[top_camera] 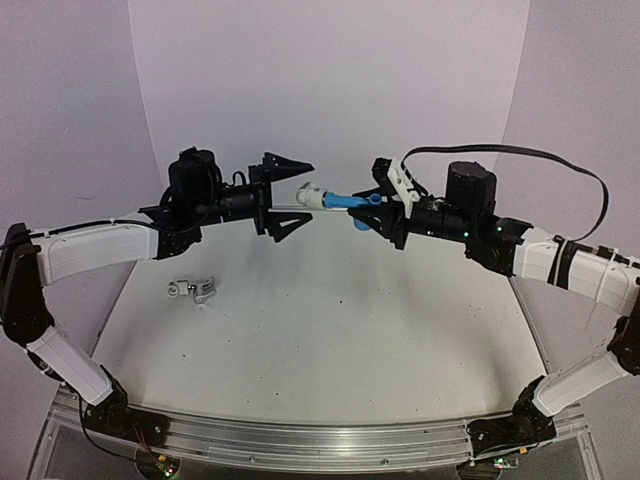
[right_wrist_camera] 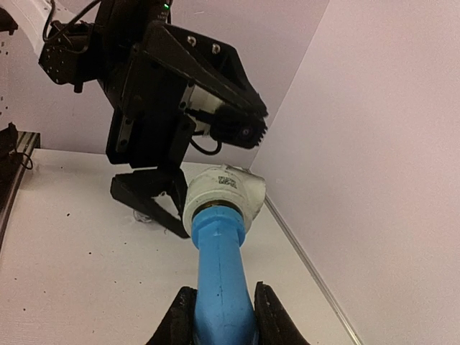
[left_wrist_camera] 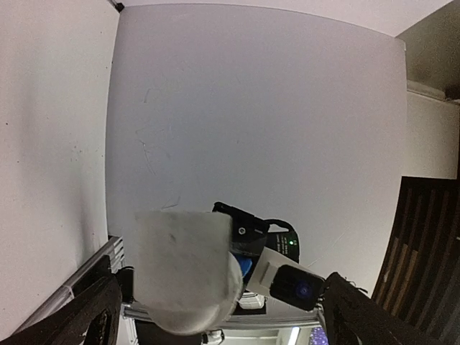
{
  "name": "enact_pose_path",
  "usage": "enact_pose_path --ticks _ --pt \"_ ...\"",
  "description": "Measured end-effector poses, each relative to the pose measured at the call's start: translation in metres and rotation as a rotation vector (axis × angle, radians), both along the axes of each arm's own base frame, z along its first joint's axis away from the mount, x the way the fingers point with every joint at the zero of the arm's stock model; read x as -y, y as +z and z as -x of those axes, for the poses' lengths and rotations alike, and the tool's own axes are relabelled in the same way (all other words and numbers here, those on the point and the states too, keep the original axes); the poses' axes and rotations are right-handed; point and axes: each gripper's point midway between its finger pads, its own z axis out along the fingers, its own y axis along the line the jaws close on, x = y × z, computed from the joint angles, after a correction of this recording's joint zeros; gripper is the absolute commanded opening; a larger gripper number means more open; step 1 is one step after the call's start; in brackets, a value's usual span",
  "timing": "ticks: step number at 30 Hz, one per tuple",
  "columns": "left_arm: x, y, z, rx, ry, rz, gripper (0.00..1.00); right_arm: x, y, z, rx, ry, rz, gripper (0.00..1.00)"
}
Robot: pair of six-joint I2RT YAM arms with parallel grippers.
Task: Install the water faucets
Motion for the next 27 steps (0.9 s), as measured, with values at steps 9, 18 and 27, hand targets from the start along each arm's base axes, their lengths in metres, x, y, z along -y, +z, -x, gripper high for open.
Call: enact_pose_path --ticks 9,18,27 --pt "0.023 -0.011 0.002 -0.010 -0.059 0.051 0.38 -0.010 -0.002 0.009 0.023 0.009 0.019 0.00" --pt "0.024 0.038 0.015 0.649 -0.131 0.020 0.00 -0.017 0.025 0.018 -0.461 0.079 -0.254 0.00" --pt "-0.022 0.153 0.077 1.871 0.016 0.076 0.76 -0.049 0.135 0.053 -1.371 0.661 -0.576 0.00"
